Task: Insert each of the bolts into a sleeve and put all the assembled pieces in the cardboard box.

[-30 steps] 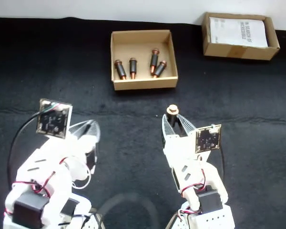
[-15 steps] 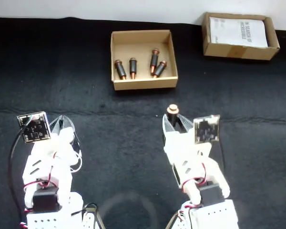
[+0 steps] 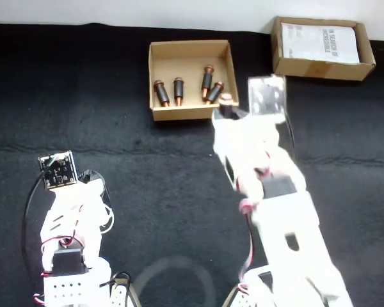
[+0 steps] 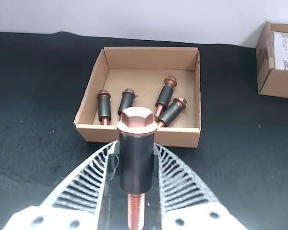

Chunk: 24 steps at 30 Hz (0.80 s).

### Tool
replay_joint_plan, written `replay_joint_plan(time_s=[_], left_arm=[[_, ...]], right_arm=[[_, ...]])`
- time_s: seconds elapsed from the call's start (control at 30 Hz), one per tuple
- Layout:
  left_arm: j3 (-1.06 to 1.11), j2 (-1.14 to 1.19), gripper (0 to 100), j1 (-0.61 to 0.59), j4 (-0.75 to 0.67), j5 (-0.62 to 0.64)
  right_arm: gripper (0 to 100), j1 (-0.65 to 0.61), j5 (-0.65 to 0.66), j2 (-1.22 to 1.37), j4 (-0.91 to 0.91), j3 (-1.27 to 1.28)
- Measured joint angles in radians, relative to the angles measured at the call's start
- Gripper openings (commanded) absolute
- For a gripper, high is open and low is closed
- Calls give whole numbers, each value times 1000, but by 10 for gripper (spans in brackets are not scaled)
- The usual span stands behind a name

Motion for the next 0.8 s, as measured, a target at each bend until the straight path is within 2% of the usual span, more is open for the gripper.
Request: replay_joint_plan(time_s=[0.43,0.8], left_arm=[[0,0,37,0,25,0],[0,0,37,0,25,0]], right_arm=[[6,55,0,875,-2,-738],[6,58,-3,1415,-2,-1329]])
